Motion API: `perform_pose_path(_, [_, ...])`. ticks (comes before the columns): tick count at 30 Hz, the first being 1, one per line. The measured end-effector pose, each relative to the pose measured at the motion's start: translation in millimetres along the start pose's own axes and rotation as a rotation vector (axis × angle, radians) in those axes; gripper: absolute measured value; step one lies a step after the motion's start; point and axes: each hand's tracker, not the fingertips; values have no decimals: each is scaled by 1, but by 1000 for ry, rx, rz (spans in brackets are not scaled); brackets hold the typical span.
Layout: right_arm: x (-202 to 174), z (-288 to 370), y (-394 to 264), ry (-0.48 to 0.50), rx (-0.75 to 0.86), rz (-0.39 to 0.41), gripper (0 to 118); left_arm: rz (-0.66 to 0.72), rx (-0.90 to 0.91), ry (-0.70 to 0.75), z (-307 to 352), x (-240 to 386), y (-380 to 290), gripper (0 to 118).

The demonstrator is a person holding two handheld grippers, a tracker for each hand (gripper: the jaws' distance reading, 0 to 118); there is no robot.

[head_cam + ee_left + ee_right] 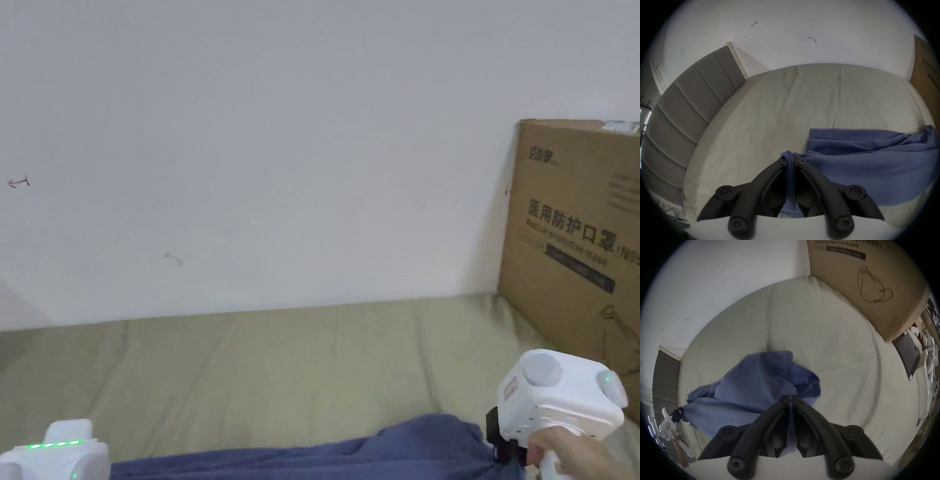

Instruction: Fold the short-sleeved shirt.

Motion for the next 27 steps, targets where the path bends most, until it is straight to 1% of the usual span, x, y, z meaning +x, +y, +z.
perform_pose_path(1, [4,5,-4,7,7,-4,1,19,16,-16,9,-8,-4,7])
perform_pose_path(2, [6,12,-8,46,21,17,1,23,14,-11,18,-13,-7,7])
perform_pose_path(4, [10,33,-28,53,37,40,1,39,51,-53,42,-29,-20,7])
perform_pose_path(6, [15,54,-53,67,54,67,1,30,74,-62,75,-42,-38,7])
perform_pose_path(7, [18,65,-66,68,55,60,1,28,74,-66,89,-48,-47,7])
perform_pose_path(8, [22,75,-80,82,47,89,1,30,74,-75,105,-55,-60,7])
perform_pose_path(10, [29,96,-112,88,57,107,1,22,74,-112,134,-71,-88,7])
perform_pose_path(11, [32,110,-136,90,54,141,1,25,82,-112,150,-78,-107,7])
perform_pose_path(14, [48,143,-200,72,59,168,1,-15,95,-99,195,-98,-159,7])
perform_pose_path(15, [54,151,-222,90,65,190,1,-34,94,-105,210,-106,-176,7])
perform_pose_path(17, [68,166,-270,83,58,169,1,-27,78,-110,237,-120,-213,7])
perform_pose_path(18, [76,171,-289,102,45,169,1,-37,41,-132,247,-126,-227,7])
perform_pose_path(20, [88,185,-336,94,44,135,1,-22,37,-139,271,-139,-260,7])
perform_pose_path(22, [102,195,-379,98,46,161,1,-18,36,-130,290,-152,-295,7])
perform_pose_path(24, [115,200,-411,67,35,168,1,-23,6,-117,303,-164,-319,7])
perform_pose_path(25, [122,201,-420,73,25,152,1,-18,3,-119,307,-168,-327,7])
perform_pose_path(26, [130,202,-431,87,15,110,1,-20,8,-127,311,-172,-336,7])
perform_pose_path(27, [137,203,-440,101,1,49,1,-30,2,-130,313,-176,-342,7])
